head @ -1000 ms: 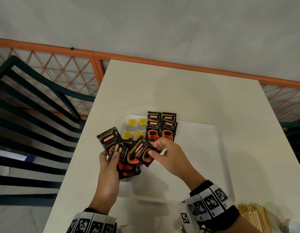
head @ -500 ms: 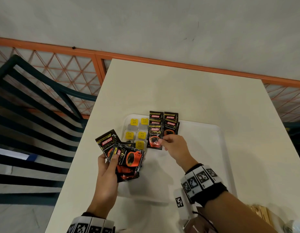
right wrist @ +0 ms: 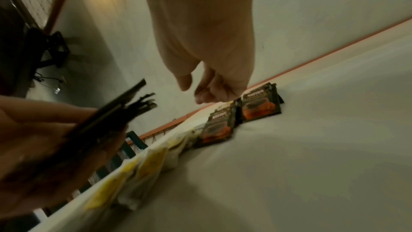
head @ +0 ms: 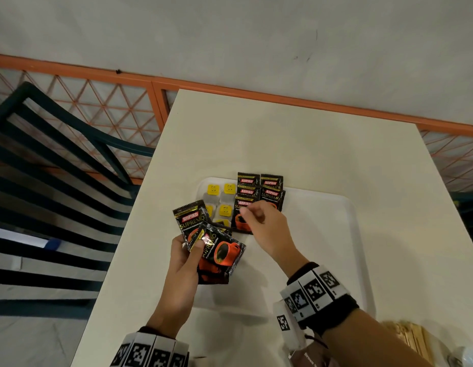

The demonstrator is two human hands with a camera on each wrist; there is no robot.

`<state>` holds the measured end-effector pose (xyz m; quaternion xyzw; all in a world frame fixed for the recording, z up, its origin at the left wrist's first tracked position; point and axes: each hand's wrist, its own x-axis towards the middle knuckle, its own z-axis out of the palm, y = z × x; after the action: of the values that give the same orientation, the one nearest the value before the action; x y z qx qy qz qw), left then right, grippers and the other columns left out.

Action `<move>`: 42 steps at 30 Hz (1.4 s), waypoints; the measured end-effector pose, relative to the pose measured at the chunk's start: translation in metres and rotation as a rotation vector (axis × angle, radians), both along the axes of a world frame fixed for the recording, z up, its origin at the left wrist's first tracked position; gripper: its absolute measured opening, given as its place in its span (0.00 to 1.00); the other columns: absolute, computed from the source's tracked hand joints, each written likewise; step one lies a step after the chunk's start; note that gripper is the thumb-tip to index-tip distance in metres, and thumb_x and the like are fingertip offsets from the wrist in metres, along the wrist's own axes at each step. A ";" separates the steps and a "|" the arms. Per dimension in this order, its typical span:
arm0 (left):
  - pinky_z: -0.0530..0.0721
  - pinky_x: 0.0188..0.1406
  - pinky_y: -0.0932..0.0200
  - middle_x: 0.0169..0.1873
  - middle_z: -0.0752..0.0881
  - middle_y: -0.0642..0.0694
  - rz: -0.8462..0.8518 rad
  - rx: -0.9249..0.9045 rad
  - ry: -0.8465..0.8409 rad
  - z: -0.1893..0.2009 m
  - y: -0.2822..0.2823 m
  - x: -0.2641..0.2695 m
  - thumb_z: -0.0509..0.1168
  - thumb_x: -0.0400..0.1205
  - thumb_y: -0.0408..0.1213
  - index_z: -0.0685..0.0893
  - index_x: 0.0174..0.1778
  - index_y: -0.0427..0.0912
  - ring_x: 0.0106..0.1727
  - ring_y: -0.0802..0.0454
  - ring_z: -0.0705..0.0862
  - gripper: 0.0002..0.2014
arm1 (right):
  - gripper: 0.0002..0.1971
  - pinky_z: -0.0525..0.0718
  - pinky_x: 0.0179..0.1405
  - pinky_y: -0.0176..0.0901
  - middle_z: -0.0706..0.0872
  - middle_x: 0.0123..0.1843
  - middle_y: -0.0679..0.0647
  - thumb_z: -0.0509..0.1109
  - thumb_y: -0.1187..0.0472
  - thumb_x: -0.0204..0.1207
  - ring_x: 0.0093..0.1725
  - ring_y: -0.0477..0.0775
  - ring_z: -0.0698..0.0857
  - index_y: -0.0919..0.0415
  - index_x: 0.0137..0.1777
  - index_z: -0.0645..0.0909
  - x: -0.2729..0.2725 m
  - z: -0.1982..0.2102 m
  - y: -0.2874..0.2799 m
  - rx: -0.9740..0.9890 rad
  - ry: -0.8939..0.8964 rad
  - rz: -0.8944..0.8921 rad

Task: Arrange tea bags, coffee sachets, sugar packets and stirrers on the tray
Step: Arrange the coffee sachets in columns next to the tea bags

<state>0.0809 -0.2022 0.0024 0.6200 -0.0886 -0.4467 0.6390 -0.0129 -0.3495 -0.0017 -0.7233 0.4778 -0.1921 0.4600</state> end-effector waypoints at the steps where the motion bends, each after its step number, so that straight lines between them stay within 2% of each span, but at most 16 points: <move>1: 0.85 0.44 0.56 0.55 0.87 0.48 -0.031 -0.004 -0.013 0.000 0.000 -0.001 0.57 0.85 0.38 0.76 0.56 0.55 0.52 0.51 0.88 0.08 | 0.11 0.76 0.41 0.21 0.82 0.39 0.43 0.67 0.52 0.78 0.39 0.39 0.79 0.59 0.53 0.82 0.003 0.007 0.002 0.038 -0.029 0.093; 4: 0.85 0.39 0.62 0.54 0.87 0.48 -0.115 -0.019 -0.037 0.000 0.000 -0.007 0.57 0.84 0.36 0.77 0.57 0.51 0.50 0.55 0.89 0.08 | 0.13 0.77 0.49 0.36 0.85 0.44 0.48 0.68 0.49 0.76 0.45 0.44 0.81 0.56 0.54 0.84 0.010 0.019 0.006 0.140 -0.059 0.317; 6: 0.85 0.38 0.65 0.53 0.87 0.47 -0.149 -0.027 -0.034 0.000 0.000 -0.009 0.57 0.84 0.34 0.77 0.57 0.50 0.51 0.53 0.88 0.09 | 0.10 0.77 0.49 0.38 0.83 0.40 0.44 0.70 0.54 0.76 0.42 0.44 0.80 0.59 0.50 0.85 0.013 0.023 0.006 0.170 -0.071 0.362; 8: 0.85 0.37 0.65 0.53 0.87 0.46 -0.164 -0.026 -0.040 0.000 0.000 -0.009 0.57 0.84 0.34 0.78 0.57 0.48 0.52 0.51 0.88 0.09 | 0.08 0.79 0.49 0.40 0.83 0.38 0.45 0.70 0.58 0.76 0.40 0.44 0.81 0.62 0.48 0.85 0.015 0.024 0.006 0.227 -0.119 0.318; 11: 0.85 0.36 0.64 0.52 0.87 0.45 -0.165 -0.015 -0.041 -0.001 0.000 -0.008 0.57 0.84 0.34 0.78 0.58 0.46 0.51 0.50 0.88 0.09 | 0.09 0.83 0.49 0.48 0.87 0.42 0.58 0.68 0.60 0.78 0.43 0.54 0.85 0.67 0.48 0.83 0.014 0.022 0.007 0.278 -0.206 0.241; 15: 0.86 0.37 0.61 0.52 0.87 0.46 -0.162 0.013 -0.046 -0.005 0.003 -0.008 0.58 0.84 0.34 0.79 0.56 0.47 0.51 0.49 0.88 0.08 | 0.05 0.89 0.46 0.52 0.87 0.48 0.56 0.61 0.61 0.82 0.47 0.57 0.88 0.58 0.50 0.78 0.008 0.020 0.004 0.404 -0.378 0.022; 18: 0.86 0.37 0.61 0.53 0.86 0.48 -0.156 0.027 -0.050 -0.007 0.005 -0.008 0.58 0.84 0.33 0.79 0.56 0.47 0.51 0.51 0.88 0.08 | 0.07 0.89 0.45 0.55 0.85 0.57 0.61 0.58 0.60 0.83 0.53 0.58 0.87 0.59 0.58 0.74 -0.002 0.016 -0.006 0.557 -0.469 -0.184; 22: 0.86 0.36 0.61 0.53 0.85 0.50 -0.148 0.045 -0.048 -0.007 0.008 -0.005 0.57 0.84 0.34 0.78 0.57 0.48 0.51 0.53 0.87 0.09 | 0.07 0.88 0.40 0.47 0.85 0.56 0.58 0.62 0.66 0.81 0.53 0.56 0.87 0.55 0.56 0.75 -0.022 0.013 -0.020 0.662 -0.473 -0.244; 24: 0.86 0.37 0.61 0.54 0.85 0.48 -0.133 0.049 -0.050 -0.008 0.008 -0.003 0.57 0.84 0.33 0.78 0.58 0.48 0.52 0.51 0.87 0.09 | 0.12 0.87 0.47 0.48 0.85 0.57 0.59 0.64 0.70 0.78 0.55 0.58 0.86 0.57 0.58 0.76 -0.032 0.011 -0.026 0.676 -0.468 -0.221; 26: 0.85 0.40 0.58 0.55 0.85 0.47 -0.124 0.057 -0.057 -0.009 0.009 -0.001 0.57 0.84 0.34 0.77 0.59 0.47 0.53 0.49 0.86 0.10 | 0.14 0.86 0.53 0.52 0.86 0.56 0.60 0.65 0.72 0.77 0.57 0.60 0.85 0.61 0.61 0.77 -0.039 0.009 -0.030 0.608 -0.389 -0.207; 28: 0.86 0.42 0.55 0.56 0.85 0.45 -0.123 0.060 -0.058 -0.010 0.008 -0.001 0.57 0.84 0.34 0.77 0.59 0.46 0.54 0.48 0.86 0.10 | 0.11 0.85 0.55 0.55 0.88 0.49 0.60 0.68 0.72 0.75 0.53 0.62 0.86 0.64 0.56 0.79 -0.041 0.005 -0.032 0.486 -0.283 -0.256; 30: 0.86 0.40 0.56 0.56 0.85 0.45 -0.128 0.057 -0.053 -0.010 0.008 -0.001 0.57 0.84 0.34 0.77 0.59 0.46 0.54 0.47 0.87 0.09 | 0.10 0.86 0.48 0.53 0.87 0.43 0.58 0.73 0.70 0.72 0.44 0.58 0.87 0.60 0.49 0.77 -0.042 -0.001 -0.033 0.372 -0.180 -0.319; 32: 0.87 0.35 0.60 0.55 0.85 0.47 -0.127 0.052 -0.042 -0.008 0.007 -0.002 0.57 0.84 0.34 0.78 0.58 0.47 0.52 0.49 0.87 0.09 | 0.12 0.84 0.39 0.44 0.86 0.42 0.58 0.75 0.68 0.70 0.38 0.51 0.86 0.57 0.46 0.75 -0.041 -0.009 -0.034 0.321 -0.127 -0.342; 36: 0.86 0.31 0.63 0.54 0.85 0.48 -0.125 0.050 -0.018 -0.007 0.008 -0.004 0.57 0.84 0.33 0.77 0.58 0.47 0.50 0.52 0.87 0.09 | 0.14 0.84 0.38 0.40 0.87 0.42 0.58 0.77 0.65 0.69 0.37 0.51 0.85 0.58 0.48 0.74 -0.039 -0.022 -0.033 0.259 -0.069 -0.373; 39: 0.86 0.31 0.64 0.55 0.85 0.47 -0.121 0.056 -0.023 -0.006 0.008 -0.003 0.57 0.84 0.33 0.77 0.59 0.46 0.50 0.52 0.87 0.10 | 0.14 0.77 0.25 0.23 0.83 0.34 0.50 0.77 0.65 0.69 0.32 0.45 0.82 0.59 0.49 0.74 -0.037 -0.026 -0.032 0.152 -0.018 -0.341; 42: 0.86 0.32 0.63 0.55 0.85 0.47 -0.122 0.050 -0.026 -0.007 0.008 -0.002 0.57 0.84 0.33 0.77 0.59 0.47 0.48 0.55 0.88 0.10 | 0.14 0.73 0.22 0.16 0.79 0.32 0.47 0.76 0.65 0.70 0.31 0.38 0.78 0.61 0.51 0.73 -0.035 -0.029 -0.031 0.079 0.021 -0.316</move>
<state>0.0787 -0.1937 -0.0043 0.6349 -0.1231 -0.4787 0.5938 -0.0479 -0.3801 -0.0304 -0.6225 0.5975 -0.2359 0.4471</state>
